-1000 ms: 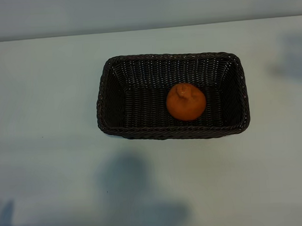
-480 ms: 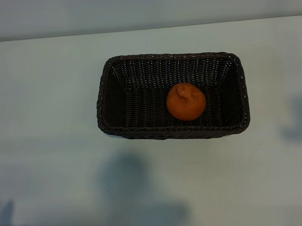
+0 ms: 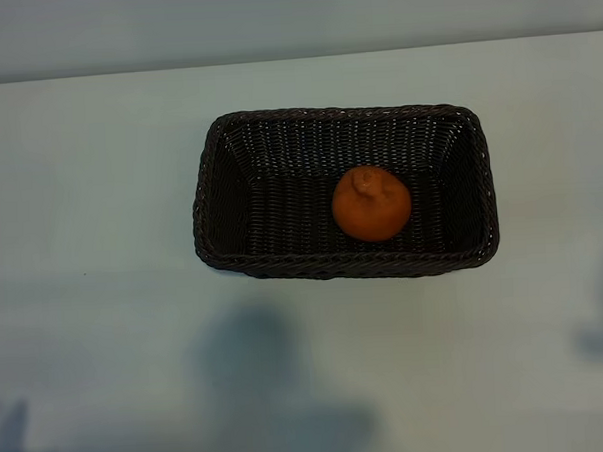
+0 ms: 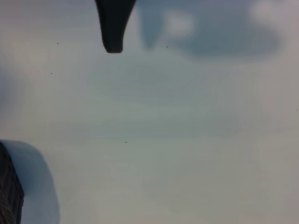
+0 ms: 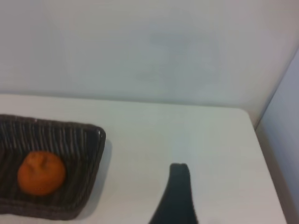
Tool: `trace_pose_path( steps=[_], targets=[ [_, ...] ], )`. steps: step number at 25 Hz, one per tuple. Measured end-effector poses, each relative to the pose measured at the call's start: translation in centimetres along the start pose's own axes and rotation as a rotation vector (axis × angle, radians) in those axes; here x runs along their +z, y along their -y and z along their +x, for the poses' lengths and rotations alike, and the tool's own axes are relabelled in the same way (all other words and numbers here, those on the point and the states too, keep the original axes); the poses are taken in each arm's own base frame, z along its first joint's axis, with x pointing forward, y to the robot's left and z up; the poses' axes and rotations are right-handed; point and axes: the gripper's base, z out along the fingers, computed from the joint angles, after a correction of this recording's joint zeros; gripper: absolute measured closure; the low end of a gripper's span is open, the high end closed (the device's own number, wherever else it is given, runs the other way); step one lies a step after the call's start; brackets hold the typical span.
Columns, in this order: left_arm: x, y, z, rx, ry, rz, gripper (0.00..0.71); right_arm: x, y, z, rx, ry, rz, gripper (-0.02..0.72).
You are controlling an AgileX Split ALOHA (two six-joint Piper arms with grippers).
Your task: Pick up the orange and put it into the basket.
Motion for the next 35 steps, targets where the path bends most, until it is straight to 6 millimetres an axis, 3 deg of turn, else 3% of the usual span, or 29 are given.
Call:
trace_pose_path(
  steps=[16,22,35],
  targets=[
    [0.0,0.0,0.0,0.000,0.000,0.000,0.118,-0.7,-0.2,8.0,0.005,0.047,0.002,0.111],
    [0.0,0.0,0.0,0.000,0.000,0.000,0.118,0.7,-0.2,9.4,0.009,-0.048,-0.004,0.150],
    [0.0,0.0,0.0,0.000,0.000,0.000,0.118,4.2,-0.1,13.0,0.020,-0.224,-0.008,0.161]
  ],
)
